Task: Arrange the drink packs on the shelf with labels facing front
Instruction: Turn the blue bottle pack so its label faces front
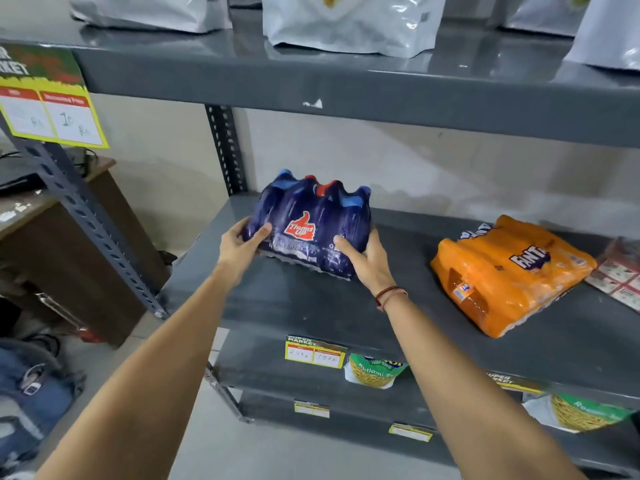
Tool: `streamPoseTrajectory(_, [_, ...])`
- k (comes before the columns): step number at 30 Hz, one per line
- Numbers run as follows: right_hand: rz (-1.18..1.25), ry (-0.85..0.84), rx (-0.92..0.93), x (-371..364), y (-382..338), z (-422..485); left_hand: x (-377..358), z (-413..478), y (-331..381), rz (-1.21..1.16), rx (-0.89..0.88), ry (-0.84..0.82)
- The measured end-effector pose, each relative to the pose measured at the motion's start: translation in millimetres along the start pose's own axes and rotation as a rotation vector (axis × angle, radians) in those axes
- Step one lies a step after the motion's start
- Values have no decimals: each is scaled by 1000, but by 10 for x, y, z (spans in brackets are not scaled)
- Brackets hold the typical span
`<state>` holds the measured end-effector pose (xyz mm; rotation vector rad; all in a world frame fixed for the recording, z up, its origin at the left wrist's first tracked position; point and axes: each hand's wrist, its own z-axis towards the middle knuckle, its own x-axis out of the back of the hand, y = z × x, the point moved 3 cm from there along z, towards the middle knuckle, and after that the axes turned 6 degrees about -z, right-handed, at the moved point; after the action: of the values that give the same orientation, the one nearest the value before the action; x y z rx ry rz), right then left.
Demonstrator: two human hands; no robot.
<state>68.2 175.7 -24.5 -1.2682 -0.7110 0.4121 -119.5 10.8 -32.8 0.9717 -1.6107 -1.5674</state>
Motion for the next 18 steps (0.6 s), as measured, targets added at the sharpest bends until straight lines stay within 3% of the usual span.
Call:
streamPoseTrajectory(6, [-100,-40,159,-32,68,-199,202,-199,-99,53,-83,-33])
streamPoseTrajectory(11, [-316,5,181,-111,213,-340,218,-344,-289,221,-98,98])
streamPoseTrajectory(18, [-87,107,146,-15,34,-248,-138,-789,-292,293,-140,373])
